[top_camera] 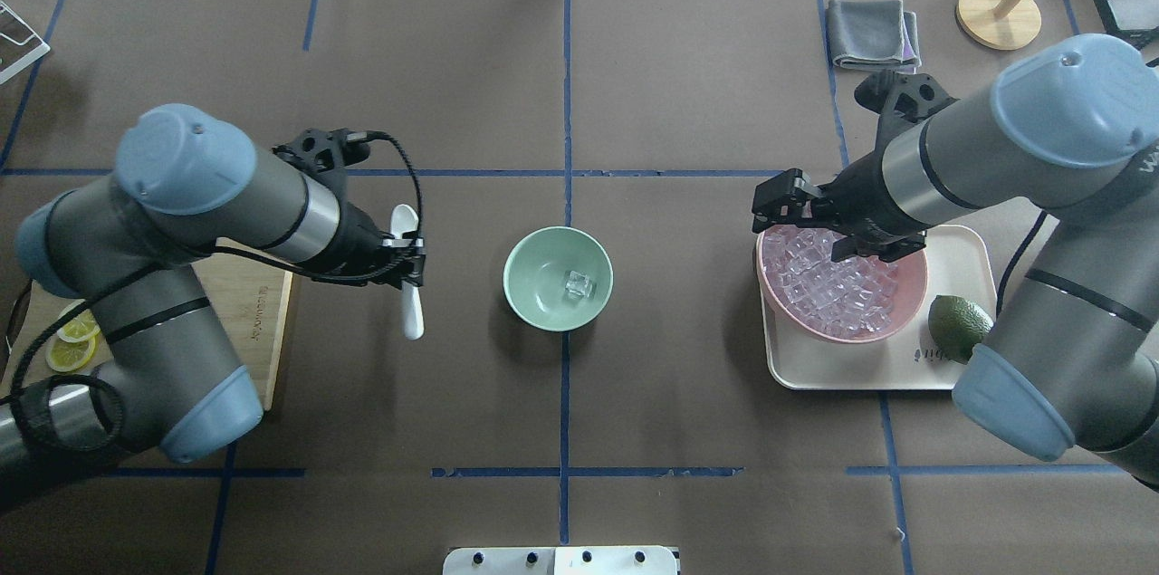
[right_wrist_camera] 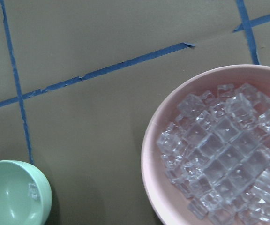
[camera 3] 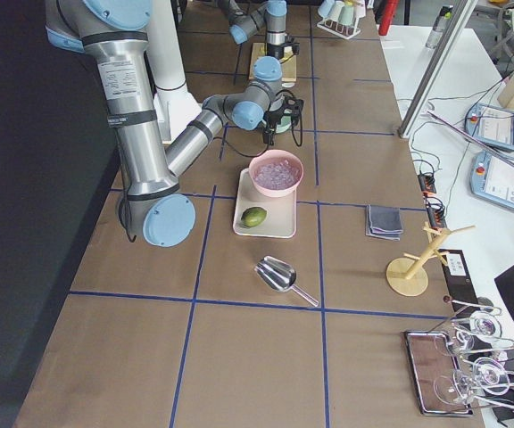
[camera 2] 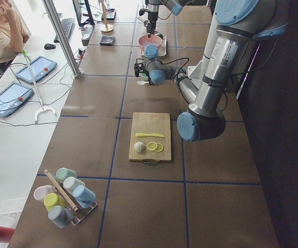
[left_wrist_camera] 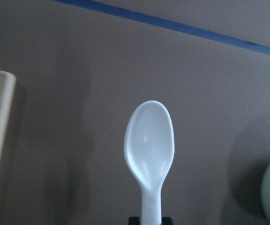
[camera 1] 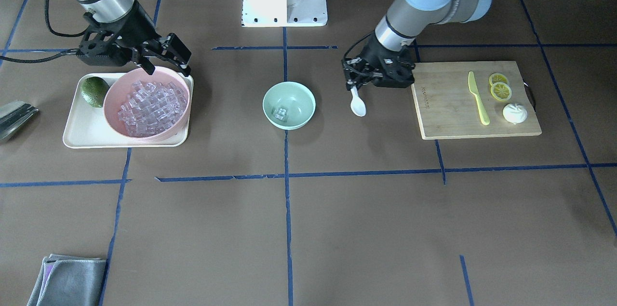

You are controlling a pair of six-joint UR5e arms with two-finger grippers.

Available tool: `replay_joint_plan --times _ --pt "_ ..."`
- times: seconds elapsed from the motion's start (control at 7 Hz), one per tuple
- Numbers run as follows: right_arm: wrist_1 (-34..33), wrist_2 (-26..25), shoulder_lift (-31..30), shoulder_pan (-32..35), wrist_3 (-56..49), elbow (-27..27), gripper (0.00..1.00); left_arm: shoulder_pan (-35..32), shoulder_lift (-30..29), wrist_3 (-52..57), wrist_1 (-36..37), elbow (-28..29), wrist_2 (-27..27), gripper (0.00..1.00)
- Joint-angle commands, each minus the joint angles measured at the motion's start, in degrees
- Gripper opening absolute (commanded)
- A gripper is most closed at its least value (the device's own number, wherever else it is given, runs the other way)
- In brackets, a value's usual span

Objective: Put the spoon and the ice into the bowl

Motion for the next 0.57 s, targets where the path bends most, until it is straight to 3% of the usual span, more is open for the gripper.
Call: replay_joint_plan --times 0.0,0.29,0.43 --pt "0.1 0.87 -2.3 0.9 -2.66 0.99 1.0 3.6 -11.45 -0.54 0.11 8.92 2.06 0.0" --pt "0.1 0.87 -2.3 0.99 -2.66 0.99 1.0 4.14 -12.56 -0.28 -0.07 10.28 3.14 0.06" --pt "0.1 0.96 -2.3 0.99 -2.66 1.16 1.0 4.31 -12.38 -0.1 -0.24 10.29 4.01 0.4"
